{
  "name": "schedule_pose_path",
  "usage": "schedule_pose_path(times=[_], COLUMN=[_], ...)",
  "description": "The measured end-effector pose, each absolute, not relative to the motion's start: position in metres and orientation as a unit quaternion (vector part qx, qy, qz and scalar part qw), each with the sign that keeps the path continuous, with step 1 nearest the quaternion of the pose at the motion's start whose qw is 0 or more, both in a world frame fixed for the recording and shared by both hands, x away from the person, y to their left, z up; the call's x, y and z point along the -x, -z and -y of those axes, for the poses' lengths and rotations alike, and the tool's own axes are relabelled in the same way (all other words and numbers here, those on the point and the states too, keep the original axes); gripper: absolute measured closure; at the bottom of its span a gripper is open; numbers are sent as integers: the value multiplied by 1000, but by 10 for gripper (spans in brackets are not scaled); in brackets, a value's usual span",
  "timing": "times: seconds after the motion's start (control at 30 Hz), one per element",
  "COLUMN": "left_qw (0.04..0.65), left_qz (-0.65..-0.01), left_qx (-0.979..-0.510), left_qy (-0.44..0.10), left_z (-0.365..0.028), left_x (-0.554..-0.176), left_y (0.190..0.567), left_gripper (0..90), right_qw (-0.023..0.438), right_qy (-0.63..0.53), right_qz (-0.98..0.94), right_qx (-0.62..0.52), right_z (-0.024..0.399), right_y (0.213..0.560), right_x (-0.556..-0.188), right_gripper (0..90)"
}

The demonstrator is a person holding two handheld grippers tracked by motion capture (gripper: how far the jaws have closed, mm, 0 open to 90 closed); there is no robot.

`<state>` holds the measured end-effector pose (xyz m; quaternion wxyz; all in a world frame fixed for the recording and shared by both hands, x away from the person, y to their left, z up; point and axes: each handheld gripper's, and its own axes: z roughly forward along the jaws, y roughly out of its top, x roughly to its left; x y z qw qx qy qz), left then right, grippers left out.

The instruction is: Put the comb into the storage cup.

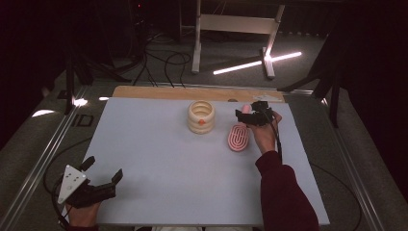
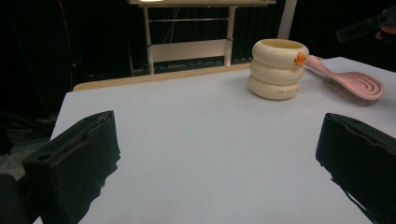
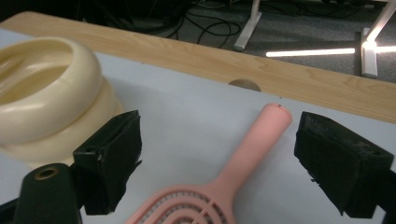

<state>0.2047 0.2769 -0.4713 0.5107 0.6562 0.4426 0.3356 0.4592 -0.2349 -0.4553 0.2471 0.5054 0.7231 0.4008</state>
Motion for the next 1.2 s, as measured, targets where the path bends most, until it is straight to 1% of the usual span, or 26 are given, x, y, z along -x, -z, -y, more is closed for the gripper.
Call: schedule_pose_path(times=[0.23,0.5,0.53,0.57,0.6,0.73,0.9,0.97,1.0,1.03,1.1,1.2], left_qw=[510,510,510,510,510,511,511,511,510,510,510,510], left_qz=[-441,-441,-441,-441,-441,-442,-444,-444,-444,-444,-444,-444], left_qx=[-658,-659,-659,-658,-658,-657,-657,-657,-657,-657,-657,-657], left_qy=[-336,-334,-334,-334,-334,-333,-333,-333,-333,-333,-333,-333], left_z=[-276,-276,-276,-276,-276,-276,-277,-277,-277,-277,-277,-277], left_x=[-205,-205,-205,-205,-205,-205,-205,-205,-205,-205,-205,-205], left_y=[472,472,472,472,472,472,473,473,473,473,473,473], left_gripper=[0,0,0,0,0,0,0,0,0,0,0,0], right_qw=[239,234,234,234,236,245,248,249,248,248,246,244], right_qy=[-392,-377,-377,-375,-367,-359,-351,-346,-345,-345,-340,-333], right_qz=[-723,-741,-741,-742,-745,-746,-758,-764,-766,-766,-773,-781], right_qx=[-516,-504,-504,-504,-504,-505,-491,-485,-482,-482,-476,-469], right_z=[237,228,228,227,225,225,226,226,226,226,224,221], right_y=[466,478,478,480,482,485,487,488,489,489,492,497], right_x=[-466,-472,-472,-473,-474,-477,-480,-481,-482,-482,-483,-486], right_gripper=[158,243,243,267,316,442,740,830,859,859,898,900])
